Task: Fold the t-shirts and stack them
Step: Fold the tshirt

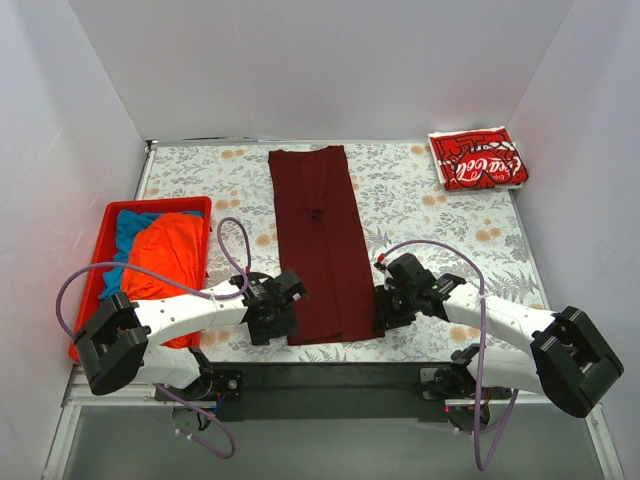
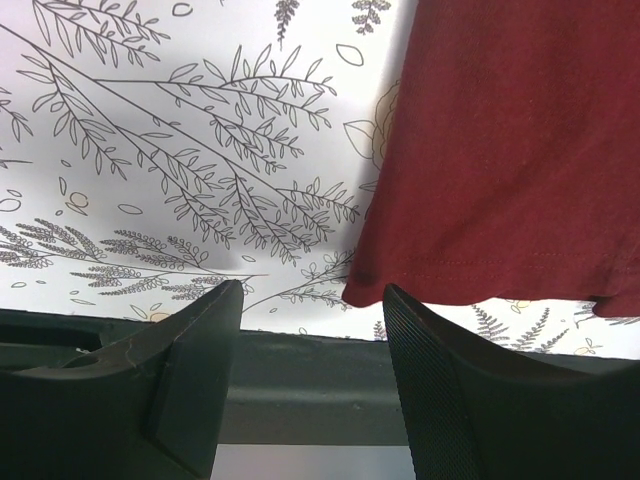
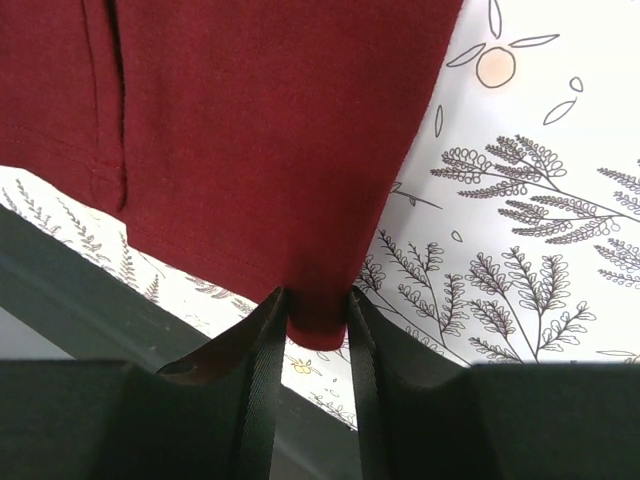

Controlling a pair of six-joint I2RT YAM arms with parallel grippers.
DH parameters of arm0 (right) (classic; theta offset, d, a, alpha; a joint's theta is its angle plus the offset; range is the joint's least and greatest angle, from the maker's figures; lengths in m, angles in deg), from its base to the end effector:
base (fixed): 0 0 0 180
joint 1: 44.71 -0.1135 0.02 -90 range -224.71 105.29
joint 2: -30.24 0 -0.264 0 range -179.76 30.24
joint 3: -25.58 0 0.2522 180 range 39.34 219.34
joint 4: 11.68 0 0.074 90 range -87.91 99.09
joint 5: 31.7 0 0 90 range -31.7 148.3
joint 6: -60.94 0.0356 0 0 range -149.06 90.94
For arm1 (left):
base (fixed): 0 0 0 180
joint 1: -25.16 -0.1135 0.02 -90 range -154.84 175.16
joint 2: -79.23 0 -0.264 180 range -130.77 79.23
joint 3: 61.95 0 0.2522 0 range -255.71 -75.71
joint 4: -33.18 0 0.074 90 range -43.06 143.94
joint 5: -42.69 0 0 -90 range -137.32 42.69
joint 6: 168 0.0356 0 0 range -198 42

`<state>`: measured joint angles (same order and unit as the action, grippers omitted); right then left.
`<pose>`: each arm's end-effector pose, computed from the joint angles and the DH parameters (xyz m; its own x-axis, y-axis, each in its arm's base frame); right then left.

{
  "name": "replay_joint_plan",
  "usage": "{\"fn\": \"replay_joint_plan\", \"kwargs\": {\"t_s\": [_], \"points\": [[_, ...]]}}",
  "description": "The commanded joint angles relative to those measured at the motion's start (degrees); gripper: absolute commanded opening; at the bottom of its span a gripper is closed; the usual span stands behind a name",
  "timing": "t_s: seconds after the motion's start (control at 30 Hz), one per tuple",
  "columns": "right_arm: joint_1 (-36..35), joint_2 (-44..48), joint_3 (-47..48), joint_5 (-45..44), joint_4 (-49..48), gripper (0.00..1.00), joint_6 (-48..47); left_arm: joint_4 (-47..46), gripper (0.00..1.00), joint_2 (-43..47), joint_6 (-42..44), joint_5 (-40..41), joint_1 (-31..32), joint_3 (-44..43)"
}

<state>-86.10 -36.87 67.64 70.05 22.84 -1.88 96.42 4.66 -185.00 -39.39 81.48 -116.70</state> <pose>0.1459 0.1383 0.1561 -0.9065 -0.2028 -0.3703 -0.3492 0.8531 0.3876 0.1151 -0.1639 0.1740 -0.6184 -0.7800 -0.0955 -0.7647 0.6253 -0.1555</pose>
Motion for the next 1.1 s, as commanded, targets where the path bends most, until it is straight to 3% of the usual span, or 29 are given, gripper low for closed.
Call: {"fn": "replay_joint_plan", "kwargs": {"t_s": [0.0, 0.27, 0.37, 0.77, 1.07], "points": [[-1.5, -3.0, -1.6, -5.1, 9.5, 0.36, -0.1, 1.2, 0.57, -0.1, -1.4, 1.1, 0.5, -1.5], [-2.5, -4.8, -0.3, -5.9, 10.3, 0.19, -0.4, 1.1, 0.57, -0.8, -1.9, 1.0, 0.8, -1.5], [-3.1, -5.4, -0.3, -5.2, 9.6, 0.02, -0.5, 0.6, 0.57, -1.3, -2.1, 0.9, 1.2, -2.0], [-3.9, -6.0, -1.0, -3.7, 7.2, 0.01, -0.5, -1.6, 0.55, -2.3, -2.9, 1.3, 1.4, -2.5], [-4.1, -5.8, -1.0, -3.3, 6.9, 0.01, -0.4, -2.8, 0.43, -5.7, -2.8, 0.6, 1.4, -1.5]]}}
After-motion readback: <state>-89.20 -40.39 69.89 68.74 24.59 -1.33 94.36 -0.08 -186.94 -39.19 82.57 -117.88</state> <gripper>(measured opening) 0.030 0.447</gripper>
